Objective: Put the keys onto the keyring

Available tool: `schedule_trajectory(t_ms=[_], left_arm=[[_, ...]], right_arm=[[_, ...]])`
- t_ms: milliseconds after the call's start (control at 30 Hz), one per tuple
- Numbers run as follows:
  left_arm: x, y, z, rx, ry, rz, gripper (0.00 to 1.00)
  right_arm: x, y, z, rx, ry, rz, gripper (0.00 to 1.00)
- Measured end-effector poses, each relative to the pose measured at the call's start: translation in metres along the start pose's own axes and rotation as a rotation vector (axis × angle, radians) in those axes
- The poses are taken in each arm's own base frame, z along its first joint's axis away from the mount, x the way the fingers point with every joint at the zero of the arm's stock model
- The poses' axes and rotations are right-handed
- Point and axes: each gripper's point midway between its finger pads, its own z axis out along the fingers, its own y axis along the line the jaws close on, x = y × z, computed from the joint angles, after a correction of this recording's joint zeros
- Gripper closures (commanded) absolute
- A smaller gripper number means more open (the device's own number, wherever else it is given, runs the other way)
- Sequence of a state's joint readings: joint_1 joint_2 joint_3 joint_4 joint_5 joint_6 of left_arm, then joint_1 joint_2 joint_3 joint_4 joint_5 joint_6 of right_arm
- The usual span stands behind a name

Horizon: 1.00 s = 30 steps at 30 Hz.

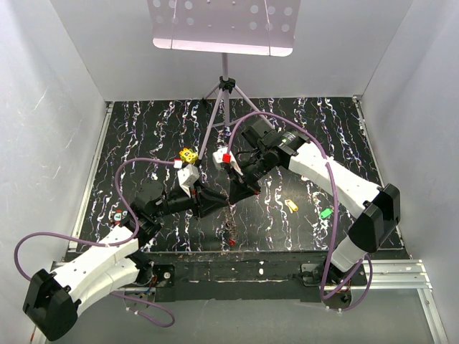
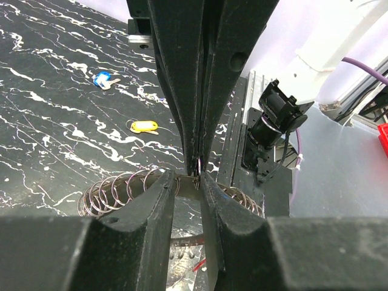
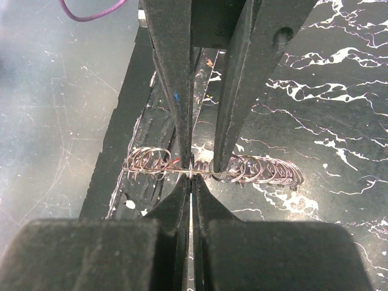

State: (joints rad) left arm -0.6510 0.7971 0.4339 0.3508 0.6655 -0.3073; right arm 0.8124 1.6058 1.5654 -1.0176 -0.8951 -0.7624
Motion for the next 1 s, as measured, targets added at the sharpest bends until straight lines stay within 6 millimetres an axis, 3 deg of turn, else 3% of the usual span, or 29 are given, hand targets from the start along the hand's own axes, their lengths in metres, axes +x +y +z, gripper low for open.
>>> schedule_trajectory(t_ms=[633,867,1000], left_arm=[[-0.0012,-0.0021,0.0031,0.004,0.028,-0.014,0.83],[0.0009,-0.0025,0.0043,0.008,0.040,-0.011,1.00],[0.0027,-0.0023,0.0052,0.011,0.054,-0.010,1.00]], right_arm=[[0.0022,-0.0007,0.0014,-0.001,0.008,0.010,0.99],[0.0033,-0.0011,0.0011,0.002,0.013,0.014,0.99],[0.0051,-0.0004,0.0007,0.004,0.021,0.027,0.99]])
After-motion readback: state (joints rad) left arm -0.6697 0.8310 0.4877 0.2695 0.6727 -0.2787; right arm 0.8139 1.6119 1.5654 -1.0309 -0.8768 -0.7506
